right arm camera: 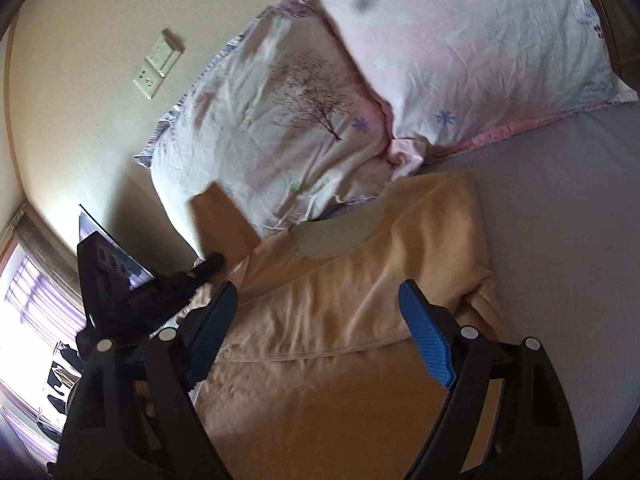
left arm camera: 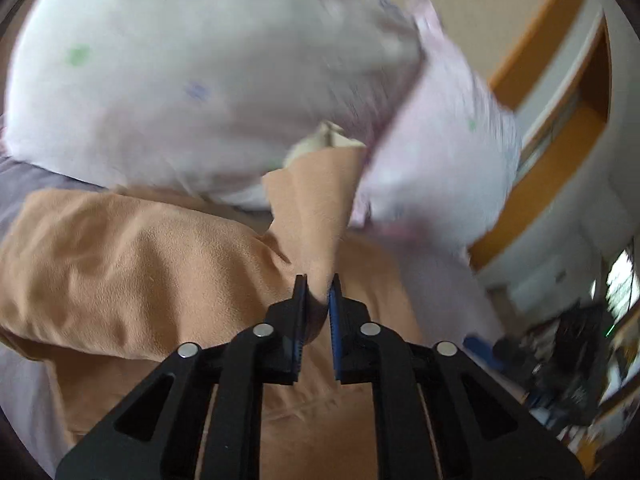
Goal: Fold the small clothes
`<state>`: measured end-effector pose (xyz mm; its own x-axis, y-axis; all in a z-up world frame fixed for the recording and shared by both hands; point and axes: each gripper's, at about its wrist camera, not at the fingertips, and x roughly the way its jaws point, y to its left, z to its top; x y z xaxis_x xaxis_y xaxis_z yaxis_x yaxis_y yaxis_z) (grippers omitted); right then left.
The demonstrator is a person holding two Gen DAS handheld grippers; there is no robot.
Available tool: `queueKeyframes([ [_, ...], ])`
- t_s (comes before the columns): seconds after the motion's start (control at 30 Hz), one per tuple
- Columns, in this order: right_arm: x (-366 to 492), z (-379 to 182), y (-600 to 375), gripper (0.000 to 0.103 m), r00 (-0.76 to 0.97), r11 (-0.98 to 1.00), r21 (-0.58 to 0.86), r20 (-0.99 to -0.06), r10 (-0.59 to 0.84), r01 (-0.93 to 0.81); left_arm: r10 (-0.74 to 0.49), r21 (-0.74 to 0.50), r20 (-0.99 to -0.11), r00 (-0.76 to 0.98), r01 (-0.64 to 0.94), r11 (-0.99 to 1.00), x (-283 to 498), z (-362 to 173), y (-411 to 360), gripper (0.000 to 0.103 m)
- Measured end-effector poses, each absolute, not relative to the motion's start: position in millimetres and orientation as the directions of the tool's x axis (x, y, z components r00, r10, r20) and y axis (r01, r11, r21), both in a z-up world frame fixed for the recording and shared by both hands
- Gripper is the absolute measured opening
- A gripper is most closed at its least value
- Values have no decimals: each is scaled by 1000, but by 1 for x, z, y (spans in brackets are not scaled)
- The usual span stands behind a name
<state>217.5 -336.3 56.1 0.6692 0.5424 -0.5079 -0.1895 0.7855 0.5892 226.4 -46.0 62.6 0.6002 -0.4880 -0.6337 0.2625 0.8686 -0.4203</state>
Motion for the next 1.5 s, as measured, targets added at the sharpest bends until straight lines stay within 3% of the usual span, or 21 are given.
queueKeyframes([
  [0.1, 235, 33, -351, 82, 616, 771, 627, -565, 549, -112, -448, -275, -790, 420, 410, 869, 220, 15, -131, 16],
  [0.17, 241, 24, -361, 82, 594, 747, 659, -571, 567, -80, -463, -262, -806, 368, 481, 837, 199, 8, -144, 16],
  [0.2, 243, 23, -363, 82, 591, 743, 666, -570, 570, -74, -475, -259, -799, 370, 500, 826, 190, 14, -141, 22],
  [0.23, 246, 22, -364, 81, 590, 741, 667, -570, 572, -74, -496, -270, -780, 381, 510, 817, 178, 23, -131, 31],
  [0.3, 253, 22, -360, 69, 581, 749, 657, -579, 572, -82, -517, -272, -733, 442, 505, 819, 167, 41, -99, 79],
  [0.33, 258, 22, -355, 66, 568, 750, 655, -584, 580, -91, -507, -253, -704, 497, 492, 833, 163, 50, -83, 84],
  [0.43, 285, 15, -335, 59, 518, 781, 618, -643, 564, -83, -375, -164, -655, 656, 361, 918, 167, 71, -27, 84],
  [0.5, 298, 8, -328, 58, 499, 802, 595, -681, 536, -52, -296, -201, -659, 691, 217, 955, 181, 75, 20, 84],
  [0.63, 320, -9, -312, 53, 471, 839, 544, -743, 476, 10, -232, -248, -665, 710, 84, 965, 197, 70, 69, 84],
  [0.73, 323, -10, -294, 7, 470, 881, 472, -770, 431, -35, -223, -242, -688, 691, 71, 968, 204, 60, 80, 84],
  [0.8, 319, 3, -293, 6, 511, 880, 472, -742, 434, -63, -204, -221, -729, 654, 57, 974, 215, 48, 79, 84],
  [0.97, 273, 70, -335, 6, 763, 881, 467, -539, 357, -83, -233, -228, -771, 592, 84, 970, 218, 21, 69, 84],
  [1.0, 268, 68, -344, 7, 767, 886, 460, -550, 331, -53, -241, -228, -774, 585, 96, 969, 217, 19, 67, 84],
  [1.13, 275, 13, -352, 9, 597, 915, 400, -749, 287, 62, -209, -162, -794, 570, 133, 978, 205, 15, 55, 84],
  [1.27, 258, 24, -374, 30, 692, 890, 448, -668, 272, 82, -224, -165, -770, 598, 152, 974, 186, 30, 59, 84],
  [1.37, 256, 40, -362, 31, 736, 899, 437, -601, 311, -23, -223, -162, -752, 620, 154, 975, 186, 36, 60, 84],
  [1.43, 262, 38, -344, 34, 714, 905, 415, -607, 349, -89, -214, -158, -763, 610, 144, 977, 191, 32, 59, 85],
  [1.5, 269, 27, -332, 39, 665, 924, 376, -672, 325, -72, -199, -164, -797, 569, 114, 980, 201, 18, 59, 85],
])
